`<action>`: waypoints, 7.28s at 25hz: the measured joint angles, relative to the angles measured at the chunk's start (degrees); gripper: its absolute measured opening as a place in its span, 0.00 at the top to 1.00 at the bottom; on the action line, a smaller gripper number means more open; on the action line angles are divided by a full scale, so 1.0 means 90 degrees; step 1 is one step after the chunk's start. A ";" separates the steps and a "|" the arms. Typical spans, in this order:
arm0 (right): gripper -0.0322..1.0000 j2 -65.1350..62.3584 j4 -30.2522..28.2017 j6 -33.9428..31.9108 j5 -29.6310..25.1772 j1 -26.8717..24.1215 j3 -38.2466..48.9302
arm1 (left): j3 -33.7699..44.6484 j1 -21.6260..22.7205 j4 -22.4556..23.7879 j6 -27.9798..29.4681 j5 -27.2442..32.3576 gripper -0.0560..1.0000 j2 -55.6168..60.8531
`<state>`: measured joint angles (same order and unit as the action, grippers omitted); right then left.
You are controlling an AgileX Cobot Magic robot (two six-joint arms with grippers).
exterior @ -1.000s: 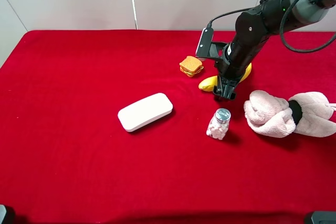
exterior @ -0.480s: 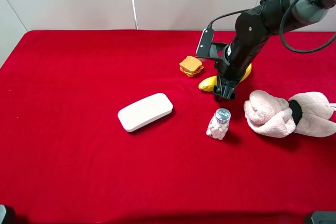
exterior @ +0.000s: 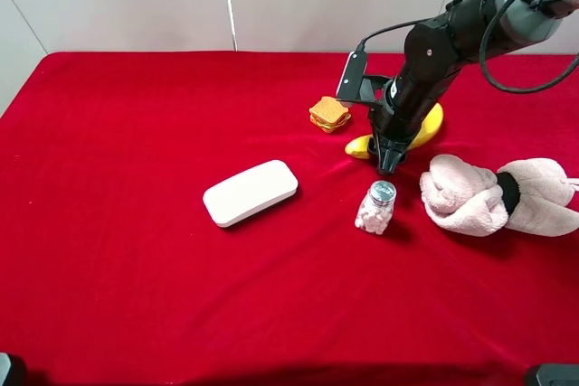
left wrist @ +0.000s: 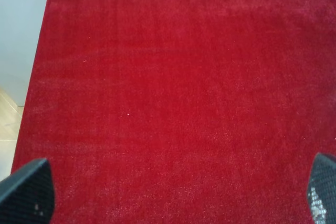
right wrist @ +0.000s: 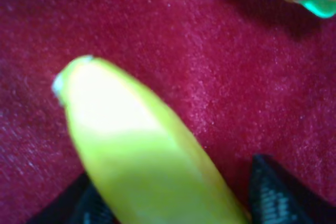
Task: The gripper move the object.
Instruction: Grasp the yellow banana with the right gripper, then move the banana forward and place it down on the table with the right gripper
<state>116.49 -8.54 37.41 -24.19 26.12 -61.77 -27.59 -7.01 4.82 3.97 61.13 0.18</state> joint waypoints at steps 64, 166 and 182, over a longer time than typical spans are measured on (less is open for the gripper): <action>0.71 -0.1856 0.1462 -0.0335 -0.0407 0.0636 -0.0066 | 0.0000 0.0000 0.0000 0.0000 0.0000 0.05 0.0000; 0.48 0.3419 0.2234 0.0594 -0.2245 0.2810 -0.7025 | 0.0000 0.0000 0.0000 0.0000 0.0000 0.05 0.0000; 0.32 0.3398 0.1973 0.0647 -0.2224 0.2829 -0.7030 | 0.0000 0.0000 0.0000 0.0000 0.0000 0.05 0.0000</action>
<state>147.07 9.21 43.23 -44.21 51.58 -125.04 -27.59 -7.01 4.82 3.97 61.13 0.18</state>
